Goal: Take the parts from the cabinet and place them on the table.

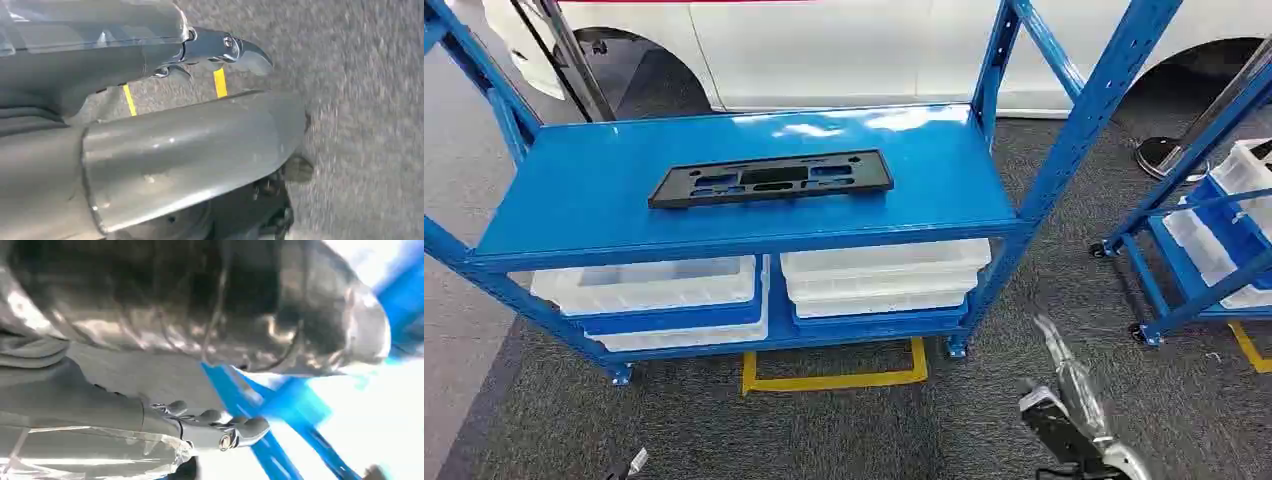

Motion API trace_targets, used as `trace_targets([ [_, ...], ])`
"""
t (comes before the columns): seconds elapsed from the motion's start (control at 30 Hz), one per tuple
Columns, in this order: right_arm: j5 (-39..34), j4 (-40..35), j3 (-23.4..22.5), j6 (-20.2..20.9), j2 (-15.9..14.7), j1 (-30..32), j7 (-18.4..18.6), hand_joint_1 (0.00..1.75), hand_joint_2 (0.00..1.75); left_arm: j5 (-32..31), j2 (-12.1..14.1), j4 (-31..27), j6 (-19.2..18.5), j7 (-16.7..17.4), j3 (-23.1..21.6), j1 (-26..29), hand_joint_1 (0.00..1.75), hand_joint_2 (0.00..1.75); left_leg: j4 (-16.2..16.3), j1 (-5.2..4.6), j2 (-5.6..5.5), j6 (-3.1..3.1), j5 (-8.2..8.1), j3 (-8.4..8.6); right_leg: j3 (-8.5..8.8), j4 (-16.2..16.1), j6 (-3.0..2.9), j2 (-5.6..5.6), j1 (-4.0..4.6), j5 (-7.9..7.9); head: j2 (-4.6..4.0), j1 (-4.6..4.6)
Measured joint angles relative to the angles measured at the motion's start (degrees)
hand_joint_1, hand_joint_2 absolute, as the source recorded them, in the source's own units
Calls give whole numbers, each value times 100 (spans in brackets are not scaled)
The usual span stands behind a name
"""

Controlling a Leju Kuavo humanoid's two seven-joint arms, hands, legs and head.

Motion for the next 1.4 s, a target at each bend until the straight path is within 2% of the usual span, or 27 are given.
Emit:
trace_targets([
  [0.13,-4,-549,4,37,-194,-154,-46,0,0,9,-13,0,0,9,-26,7,0,0,3,0,-21,2,7,25,5,1,0,-19,2,0,0,2],
  [0.33,-11,-873,13,17,-323,-184,-134,0,0,26,-28,4,13,33,-66,17,0,0,2,1,-30,1,7,16,3,1,1,-25,1,-1,0,2],
  [0.47,373,-882,229,13,-325,-720,-315,0,0,83,-61,7,50,139,-105,-10,0,0,2,1,-13,2,6,-6,0,3,1,-10,0,1,0,0],
  [0.67,778,-618,1107,22,-275,-1874,-236,0,0,98,-113,7,24,245,-164,-56,0,0,4,0,-19,3,19,0,0,5,4,-15,0,10,0,2],
  [0.83,1360,-300,1924,-16,-54,-2612,-96,0,0,116,-155,7,13,330,-260,-111,0,0,5,2,-21,2,20,4,-2,8,3,-16,2,9,0,2],
  [1.0,2356,-128,2912,-474,129,-3097,146,0,0,148,-175,7,35,347,-297,-120,0,0,5,4,-24,-2,22,10,-8,10,2,-18,4,9,0,2],
  [1.2,2391,25,3917,-721,271,-3538,472,0,0,258,-203,7,11,393,-372,-122,0,0,5,6,-29,-2,22,5,-11,10,3,-23,4,9,0,2],
  [1.4,2291,163,4245,-728,324,-3753,503,0,0,317,-210,7,-31,431,-402,-116,0,0,9,4,-31,-1,23,4,-11,10,4,-26,4,10,0,2],
])
